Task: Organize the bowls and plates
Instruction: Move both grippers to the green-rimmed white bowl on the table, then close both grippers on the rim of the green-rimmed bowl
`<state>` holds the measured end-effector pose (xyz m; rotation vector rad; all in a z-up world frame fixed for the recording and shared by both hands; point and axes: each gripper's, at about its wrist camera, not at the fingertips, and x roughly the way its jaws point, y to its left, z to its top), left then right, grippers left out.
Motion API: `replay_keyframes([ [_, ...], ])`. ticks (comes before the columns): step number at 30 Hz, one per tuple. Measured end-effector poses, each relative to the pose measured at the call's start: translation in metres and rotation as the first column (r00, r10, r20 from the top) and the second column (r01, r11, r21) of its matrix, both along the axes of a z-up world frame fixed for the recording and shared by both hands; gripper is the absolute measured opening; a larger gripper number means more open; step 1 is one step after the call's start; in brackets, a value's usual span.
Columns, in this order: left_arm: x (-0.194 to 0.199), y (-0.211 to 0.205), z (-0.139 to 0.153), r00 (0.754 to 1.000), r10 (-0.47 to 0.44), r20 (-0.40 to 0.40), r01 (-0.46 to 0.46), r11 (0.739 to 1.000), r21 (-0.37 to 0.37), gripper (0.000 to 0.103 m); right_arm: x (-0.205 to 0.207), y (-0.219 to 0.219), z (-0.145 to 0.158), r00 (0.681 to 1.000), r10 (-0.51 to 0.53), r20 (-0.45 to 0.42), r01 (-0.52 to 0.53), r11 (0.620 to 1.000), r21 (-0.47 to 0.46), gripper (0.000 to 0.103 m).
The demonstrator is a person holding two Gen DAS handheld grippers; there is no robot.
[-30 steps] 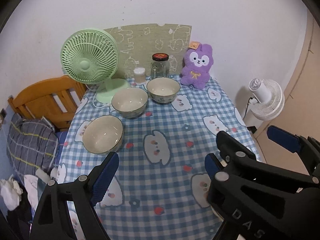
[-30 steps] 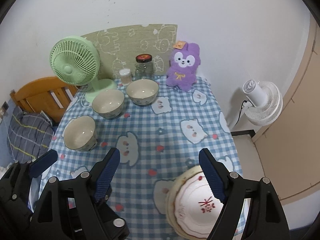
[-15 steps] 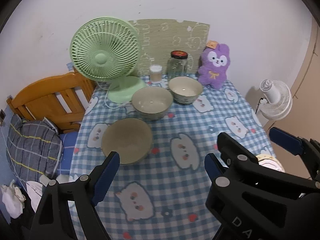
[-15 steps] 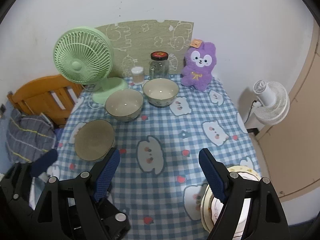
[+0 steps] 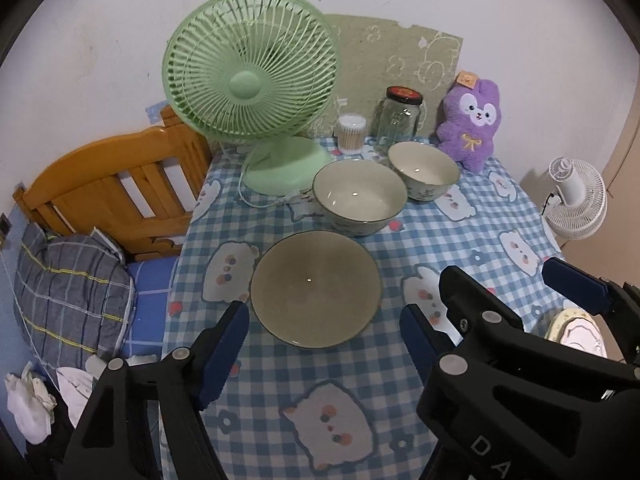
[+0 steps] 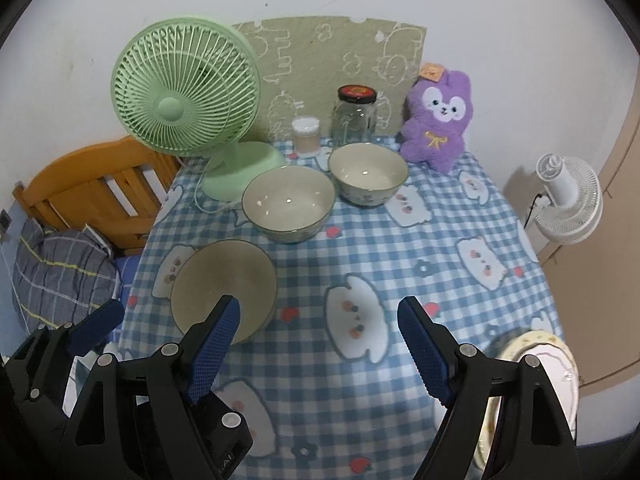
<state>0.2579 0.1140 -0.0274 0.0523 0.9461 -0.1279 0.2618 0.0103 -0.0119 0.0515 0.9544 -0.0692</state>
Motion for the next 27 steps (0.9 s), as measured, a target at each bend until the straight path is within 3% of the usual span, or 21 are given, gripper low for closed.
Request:
replay_keyframes([
  [10, 0.029, 0.014, -0.031, 0.999, 0.016, -0.035, -0.015, 1.0, 0.019, 0.079, 0.033, 0.015, -0.034, 0.999, -0.006, -0.043, 0.006, 1.0, -0.016, 0.083],
  [17, 0.05, 0.026, -0.06, 0.994, 0.049, -0.094, -0.048, 0.999, 0.021, 0.06, 0.053, 0.02, -0.064, 0.995, -0.013, -0.098, 0.014, 1.0, 0.011, 0.07],
  [27, 0.069, 0.031, -0.087, 0.987, 0.074, -0.141, -0.067, 0.997, 0.049, 0.045, 0.073, 0.029, -0.089, 0.989, 0.001, -0.148, 0.002, 1.0, 0.021, 0.045],
])
